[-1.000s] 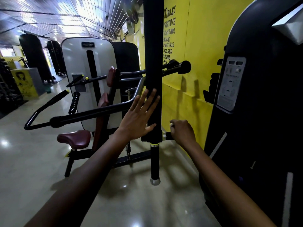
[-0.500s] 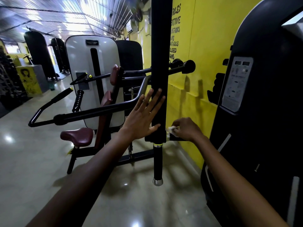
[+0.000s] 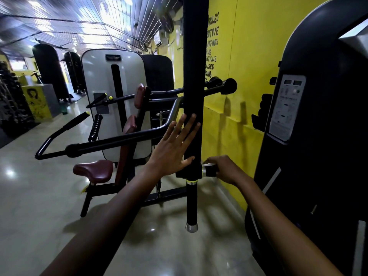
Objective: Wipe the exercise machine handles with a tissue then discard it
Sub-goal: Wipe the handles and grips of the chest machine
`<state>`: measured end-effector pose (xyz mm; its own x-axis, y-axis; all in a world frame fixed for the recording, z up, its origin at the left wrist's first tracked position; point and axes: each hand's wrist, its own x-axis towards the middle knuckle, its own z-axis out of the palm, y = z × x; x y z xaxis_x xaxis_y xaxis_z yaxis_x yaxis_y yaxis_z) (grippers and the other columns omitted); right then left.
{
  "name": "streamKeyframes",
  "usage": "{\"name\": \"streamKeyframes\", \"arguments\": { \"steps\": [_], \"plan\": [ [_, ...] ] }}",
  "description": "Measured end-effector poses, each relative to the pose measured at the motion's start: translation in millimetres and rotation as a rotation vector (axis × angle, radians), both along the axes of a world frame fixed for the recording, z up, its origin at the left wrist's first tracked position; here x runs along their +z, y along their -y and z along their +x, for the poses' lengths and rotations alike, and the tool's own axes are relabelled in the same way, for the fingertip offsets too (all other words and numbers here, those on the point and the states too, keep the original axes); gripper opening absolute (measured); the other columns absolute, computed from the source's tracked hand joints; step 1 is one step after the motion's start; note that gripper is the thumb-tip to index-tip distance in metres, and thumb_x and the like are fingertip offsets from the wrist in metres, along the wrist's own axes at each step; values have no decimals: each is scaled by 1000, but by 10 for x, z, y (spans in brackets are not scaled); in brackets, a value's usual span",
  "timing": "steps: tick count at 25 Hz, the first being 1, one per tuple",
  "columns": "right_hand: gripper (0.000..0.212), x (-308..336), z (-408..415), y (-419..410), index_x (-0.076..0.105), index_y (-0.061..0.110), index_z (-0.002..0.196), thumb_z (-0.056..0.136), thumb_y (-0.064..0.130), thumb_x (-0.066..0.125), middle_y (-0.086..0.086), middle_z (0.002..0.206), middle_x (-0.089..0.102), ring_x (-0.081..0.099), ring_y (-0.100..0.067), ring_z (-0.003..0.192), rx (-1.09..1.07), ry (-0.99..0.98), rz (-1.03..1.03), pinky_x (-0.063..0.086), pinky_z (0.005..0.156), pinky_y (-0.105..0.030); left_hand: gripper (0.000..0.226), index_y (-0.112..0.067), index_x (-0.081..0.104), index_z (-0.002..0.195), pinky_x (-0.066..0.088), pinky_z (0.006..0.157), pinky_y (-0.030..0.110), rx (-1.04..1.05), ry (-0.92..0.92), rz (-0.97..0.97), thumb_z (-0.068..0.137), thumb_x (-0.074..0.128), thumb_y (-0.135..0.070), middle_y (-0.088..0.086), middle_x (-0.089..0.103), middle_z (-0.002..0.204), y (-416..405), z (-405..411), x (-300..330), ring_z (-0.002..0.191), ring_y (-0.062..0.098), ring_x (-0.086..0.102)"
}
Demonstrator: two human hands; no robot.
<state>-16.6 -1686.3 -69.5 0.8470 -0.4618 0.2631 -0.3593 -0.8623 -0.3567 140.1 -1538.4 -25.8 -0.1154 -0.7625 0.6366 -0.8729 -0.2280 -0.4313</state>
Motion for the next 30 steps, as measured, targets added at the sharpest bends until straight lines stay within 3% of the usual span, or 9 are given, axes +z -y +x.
{"name": "streamKeyframes", "arguments": {
  "steps": [3,6,9,11,15,20,24,26,30],
  "plan": [
    [35,2,-101,50,69,15,111,80,0,67,-11,108,70,65,-24,102,31,32,19,53,81,-39,93,-12,0,152,12,119,49,-2,-4,1,86,47,-59,14,-5,159,2,-9,2,147,34,-2],
    [56,-43,-249,96,65,20,120,78,-15,51,-5,120,66,60,-21,112,38,6,-56,50,89,-38,94,-12,0,152,10,119,48,18,3,-1,86,47,-59,14,-5,159,6,-29,0,147,33,-4],
    [66,-129,-368,184,60,20,126,75,-20,46,-2,128,61,56,-23,119,19,4,-128,34,108,-41,93,-12,0,152,11,119,49,23,14,2,86,47,-58,13,-6,159,-4,-24,9,147,33,-4],
    [64,-179,-427,190,58,16,128,75,-19,49,-4,129,60,56,-25,118,16,18,-161,23,114,-40,93,-13,-1,152,12,119,49,29,17,5,87,47,-58,13,-6,159,-17,-20,10,147,33,-3],
    [40,-220,-477,65,56,11,130,90,16,59,-5,132,58,56,-26,119,48,75,-226,28,112,-43,94,-13,-3,152,12,119,49,20,7,-3,86,48,-56,13,-7,159,-22,-38,6,147,33,-4],
    [51,-317,-366,-16,62,11,122,90,49,53,-4,125,63,58,-22,115,-63,128,-282,34,109,-46,94,-13,-5,151,11,119,48,5,-5,-8,86,49,-55,13,-8,159,-20,-43,2,147,33,-4],
    [40,-354,-336,40,53,18,132,98,36,44,0,128,60,56,-19,116,-78,87,-347,28,111,-45,94,-13,-3,151,12,119,49,1,-4,-7,86,49,-55,13,-7,159,-18,-34,3,147,33,-3],
    [41,-379,-344,81,48,17,136,97,31,47,0,129,59,56,-20,117,-60,61,-365,28,111,-47,93,-12,-2,152,12,119,49,7,3,-5,87,48,-56,13,-6,159,-13,-25,3,147,33,-3],
    [37,-417,-349,163,59,10,125,89,11,62,-8,118,66,64,-27,104,-22,131,-423,36,105,-52,92,-12,0,152,14,118,50,27,18,4,87,46,-58,14,-4,159,-8,-23,0,147,34,-2]
  ]
}}
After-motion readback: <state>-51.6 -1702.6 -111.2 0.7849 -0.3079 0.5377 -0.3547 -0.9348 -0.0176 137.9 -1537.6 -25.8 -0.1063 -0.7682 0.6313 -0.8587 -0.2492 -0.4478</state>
